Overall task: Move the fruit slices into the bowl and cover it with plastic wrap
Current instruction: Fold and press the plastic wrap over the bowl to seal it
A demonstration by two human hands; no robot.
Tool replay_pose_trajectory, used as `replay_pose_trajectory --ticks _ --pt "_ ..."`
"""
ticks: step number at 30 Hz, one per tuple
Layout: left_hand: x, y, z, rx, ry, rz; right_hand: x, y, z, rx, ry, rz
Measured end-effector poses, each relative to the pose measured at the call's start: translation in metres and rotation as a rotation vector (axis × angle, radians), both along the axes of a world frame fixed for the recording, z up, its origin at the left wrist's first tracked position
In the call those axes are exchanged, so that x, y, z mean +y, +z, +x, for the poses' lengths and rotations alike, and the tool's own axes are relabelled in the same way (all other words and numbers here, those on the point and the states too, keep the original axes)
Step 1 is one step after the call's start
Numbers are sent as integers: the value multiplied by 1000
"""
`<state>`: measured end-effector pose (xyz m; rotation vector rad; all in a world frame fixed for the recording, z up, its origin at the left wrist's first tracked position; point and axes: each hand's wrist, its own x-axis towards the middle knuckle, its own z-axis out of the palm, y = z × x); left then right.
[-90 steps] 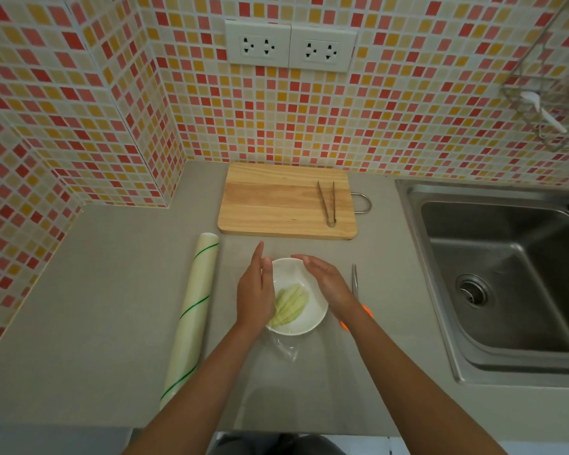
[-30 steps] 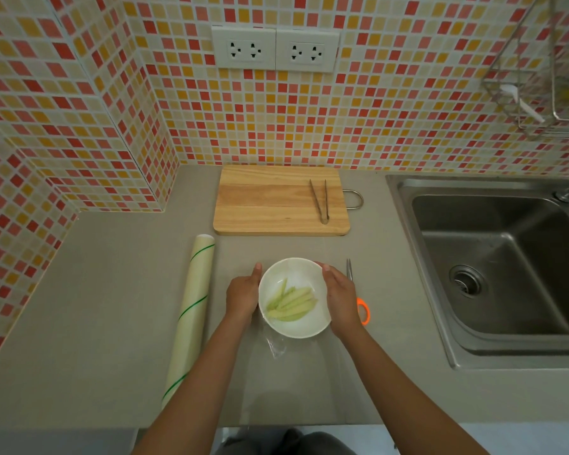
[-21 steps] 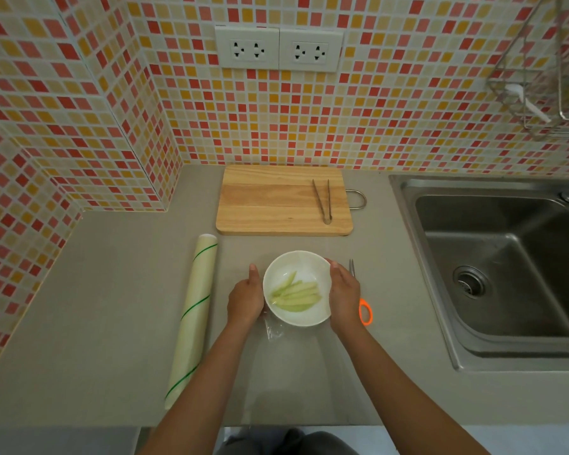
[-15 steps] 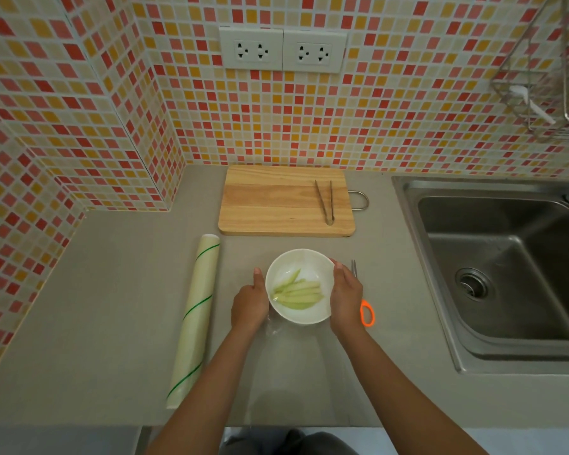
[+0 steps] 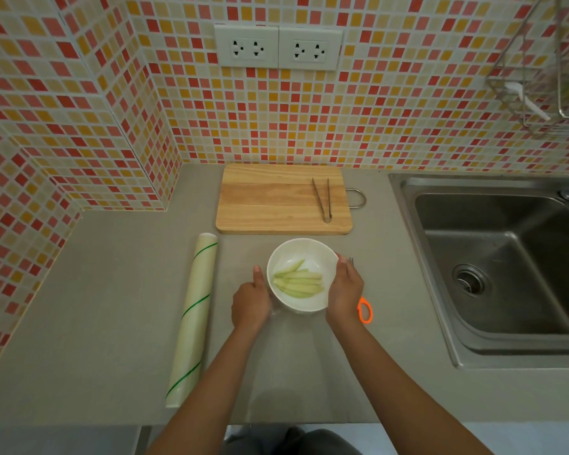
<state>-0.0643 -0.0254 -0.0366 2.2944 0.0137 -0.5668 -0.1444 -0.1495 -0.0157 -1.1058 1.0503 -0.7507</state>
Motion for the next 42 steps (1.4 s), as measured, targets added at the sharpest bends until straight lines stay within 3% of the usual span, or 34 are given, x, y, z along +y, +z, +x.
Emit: replay_pose_trajectory --ticks 9,19,23,31,37,42 --pt "1 4 -7 -94 185 -199 0 -1 4 12 -50 6" --pt "16 -1 3 -255 66 -151 -2 -10 2 61 -77 -25" --pt "19 -5 5 -175 -17 -151 -2 -12 0 84 -75 -31" --pt "22 -3 11 130 -58 -379 -3 -14 -1 49 -48 -35" --pt "28 4 13 122 62 -486 -4 -20 -3 88 -15 -37" --pt "25 2 8 53 163 -457 -4 -22 -5 83 14 -42"
